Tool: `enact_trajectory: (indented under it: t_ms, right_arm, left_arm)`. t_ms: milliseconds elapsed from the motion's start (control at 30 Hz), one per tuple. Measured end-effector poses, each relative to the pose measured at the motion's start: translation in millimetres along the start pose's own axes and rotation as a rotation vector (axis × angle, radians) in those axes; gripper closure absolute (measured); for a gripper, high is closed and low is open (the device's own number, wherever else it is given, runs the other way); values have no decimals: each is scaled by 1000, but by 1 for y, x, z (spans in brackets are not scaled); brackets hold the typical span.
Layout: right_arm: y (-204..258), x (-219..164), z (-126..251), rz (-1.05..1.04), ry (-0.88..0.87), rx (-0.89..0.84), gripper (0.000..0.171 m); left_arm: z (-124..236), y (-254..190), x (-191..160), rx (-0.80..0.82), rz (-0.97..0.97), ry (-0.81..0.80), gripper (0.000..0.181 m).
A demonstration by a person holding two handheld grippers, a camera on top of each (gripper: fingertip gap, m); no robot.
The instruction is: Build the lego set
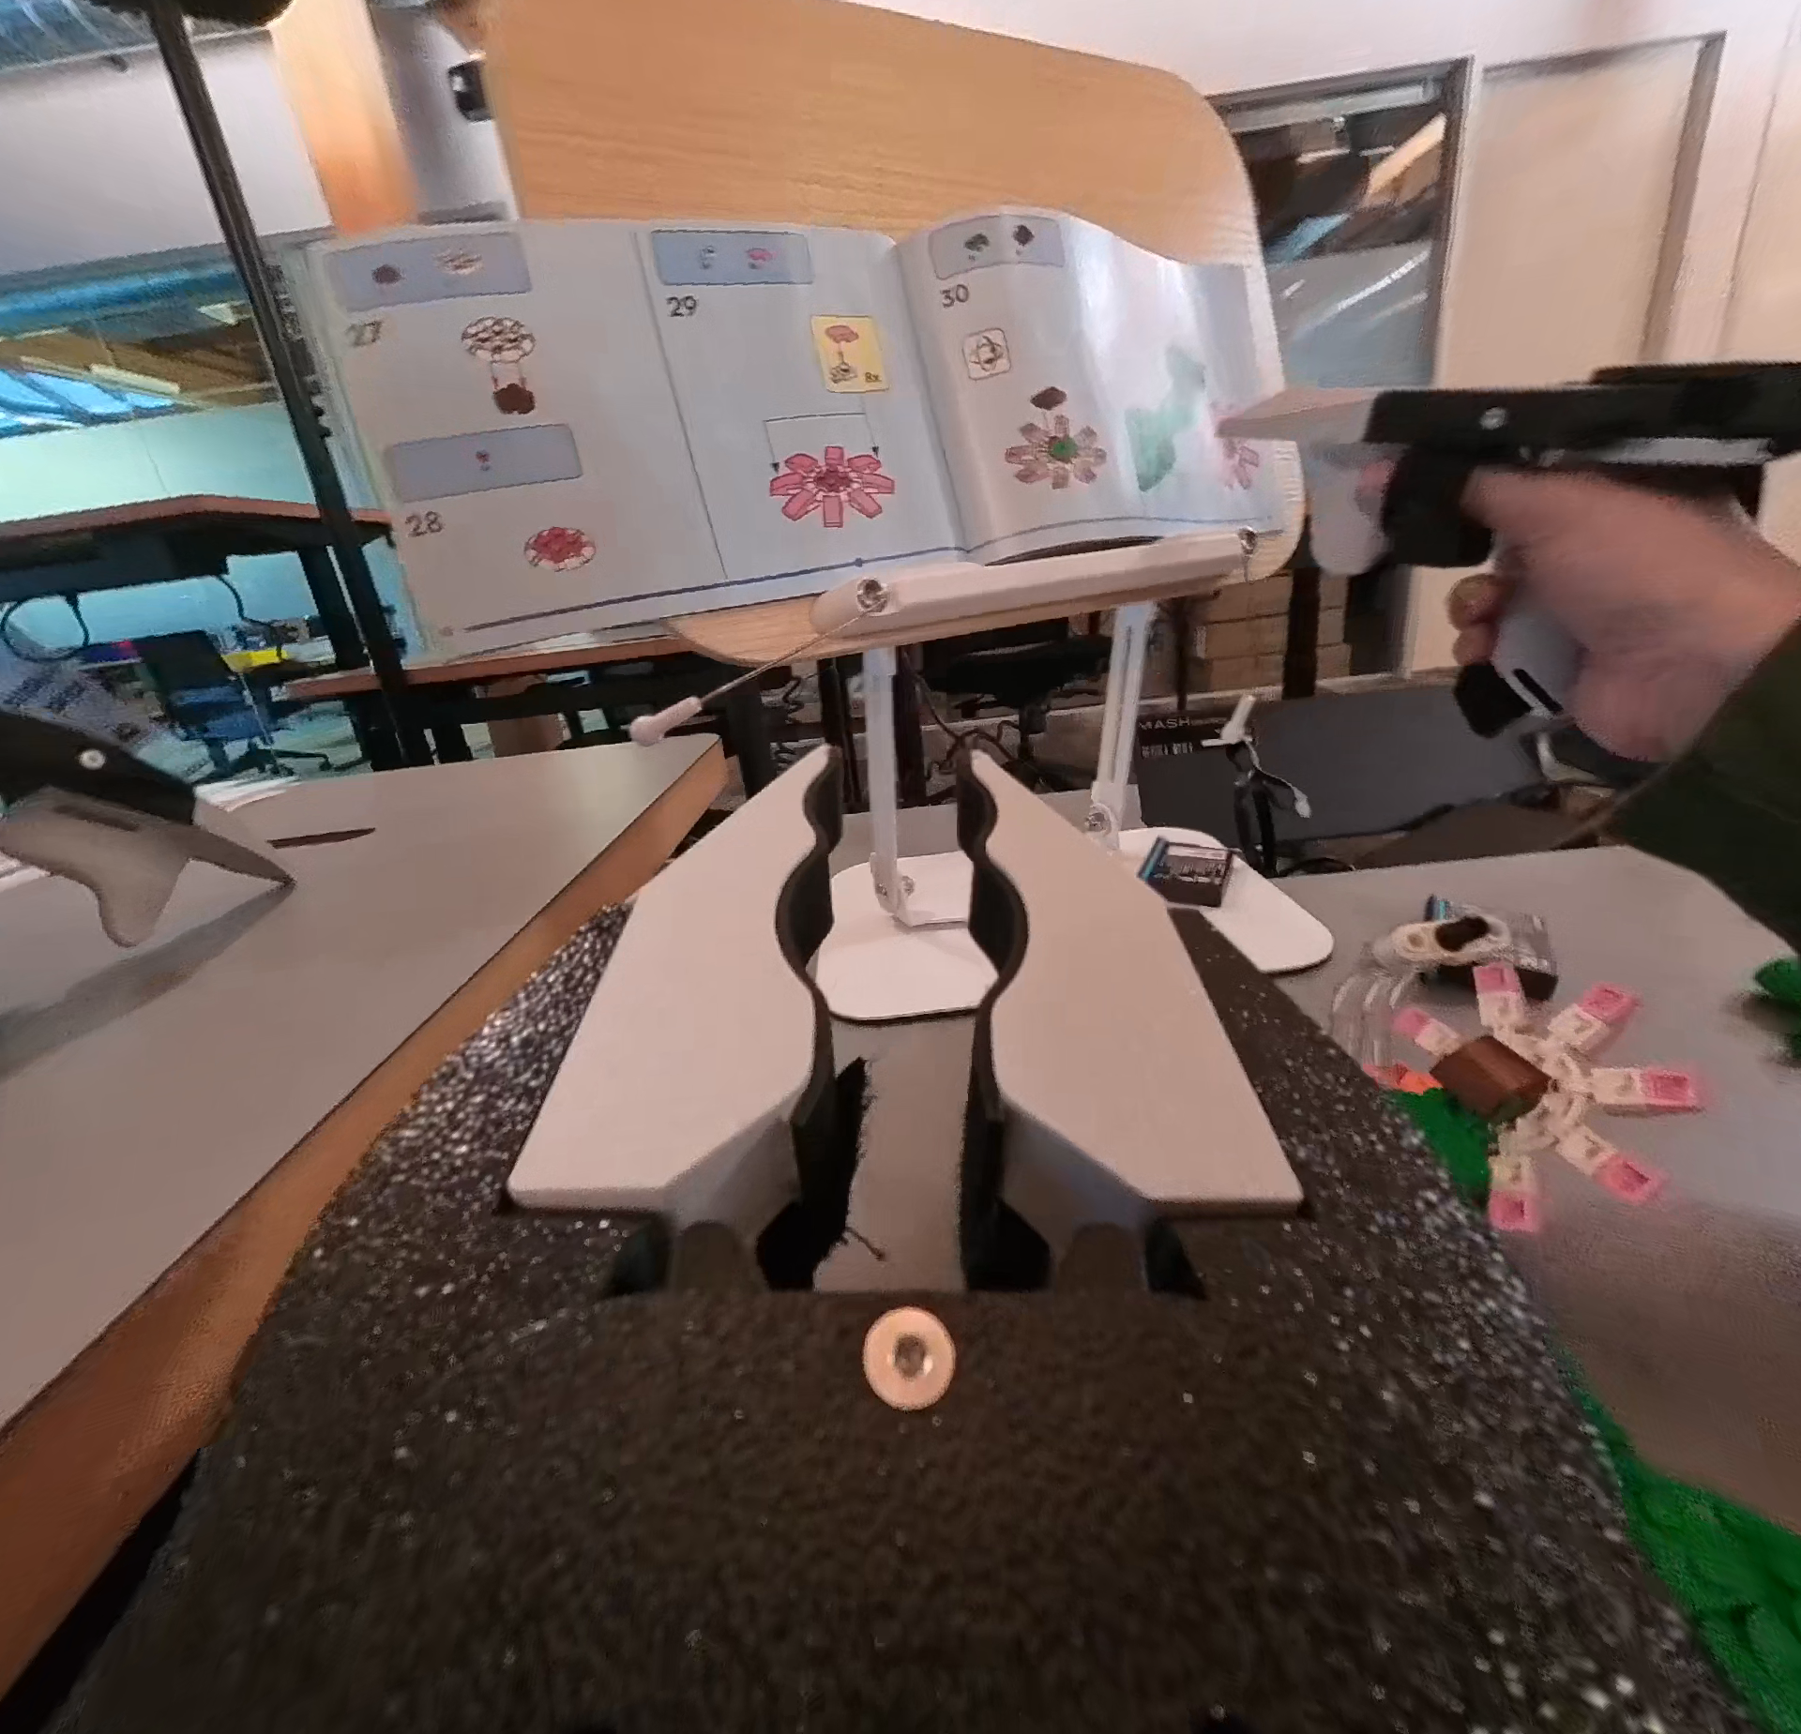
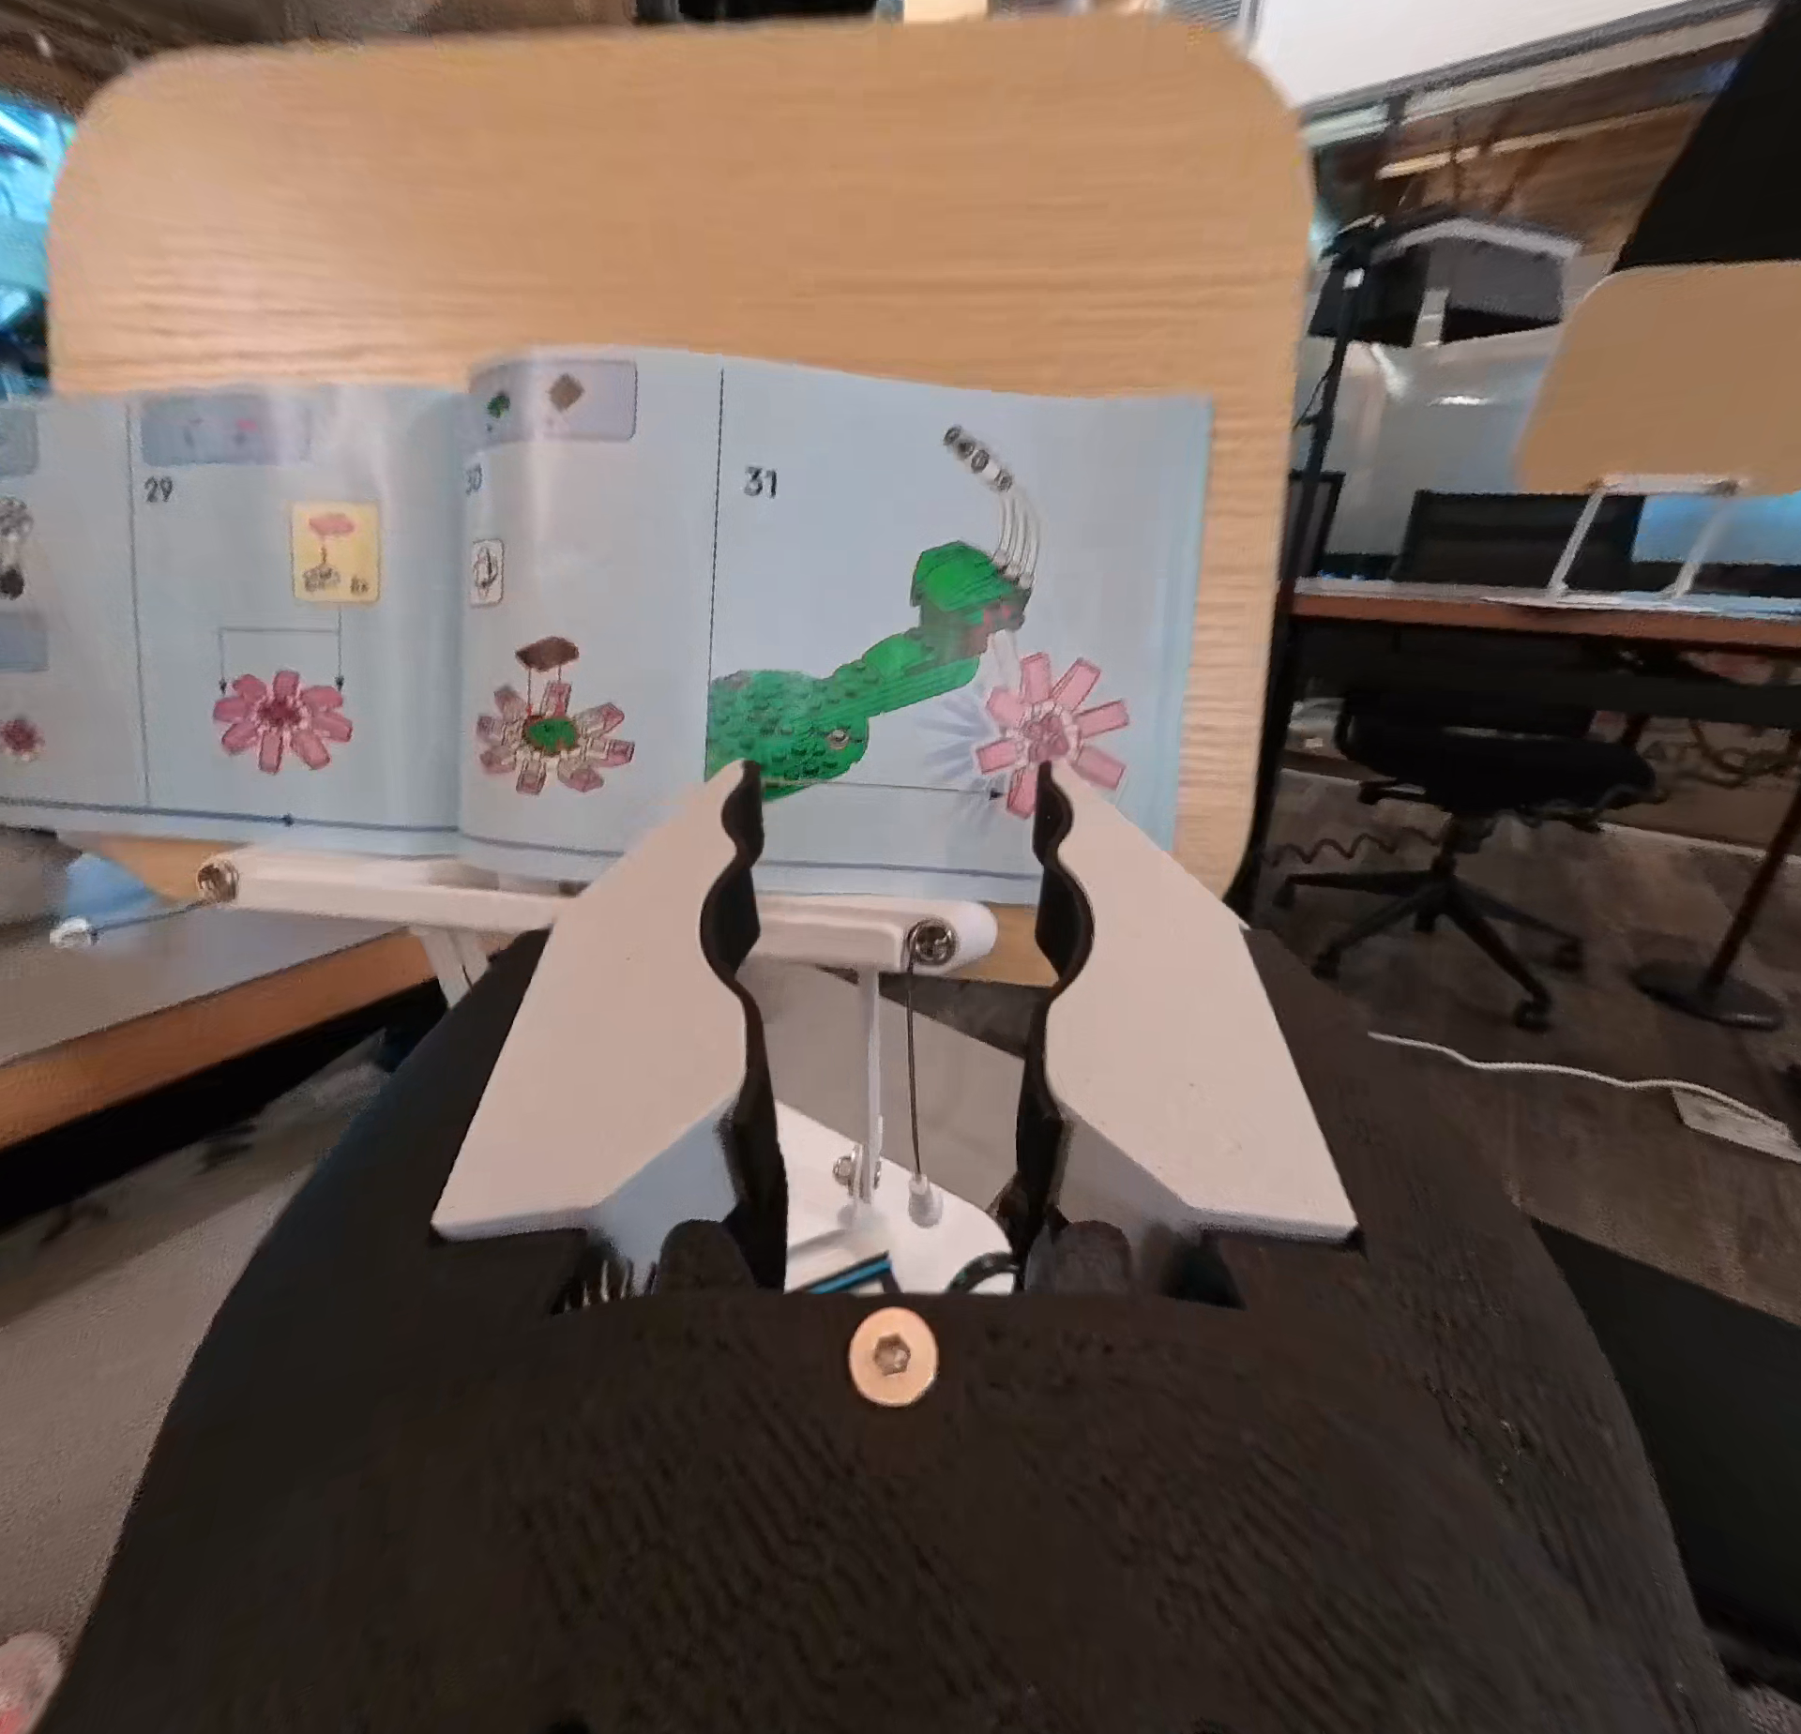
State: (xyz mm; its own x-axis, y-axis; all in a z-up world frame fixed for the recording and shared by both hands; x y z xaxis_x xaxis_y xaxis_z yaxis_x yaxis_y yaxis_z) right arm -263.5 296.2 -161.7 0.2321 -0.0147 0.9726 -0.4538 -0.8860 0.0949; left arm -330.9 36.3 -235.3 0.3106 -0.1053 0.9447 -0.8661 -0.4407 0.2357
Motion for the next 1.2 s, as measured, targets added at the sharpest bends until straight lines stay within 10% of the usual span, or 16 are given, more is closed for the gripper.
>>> enact_trajectory:
  t_ms: [367,500,733,1200]
  right_arm:
    - [-17,-27,-6,-144,-9,-40,111]
    - [-16,-24,-5,-128,-21,-43,104]
    - [-18,-16,-6,-196,-75,19,73]
    - [-5,-16,-7,-257,26,158,62]
  left_arm:
    - [-70,-20,104,-82,-165,1,134]
    - [-116,-18,136,-188,104,32,113]
    - [-144,-28,94,-279,222,100,76]
    - [-132,0,80,-204,-57,94,26]
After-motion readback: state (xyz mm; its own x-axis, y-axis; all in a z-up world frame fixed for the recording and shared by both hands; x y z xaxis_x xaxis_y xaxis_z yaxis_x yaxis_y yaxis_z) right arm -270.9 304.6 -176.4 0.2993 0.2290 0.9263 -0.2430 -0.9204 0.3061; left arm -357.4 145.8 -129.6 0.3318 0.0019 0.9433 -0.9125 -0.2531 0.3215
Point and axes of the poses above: each gripper's, where its closed fingertips meet, z back along the fingers, x out of its top, y = z × x across the jaws, the point moved 3 cm from there along z, back along the fingers, and after that the axes turned 7 degrees about -z, right-handed, at the moved point
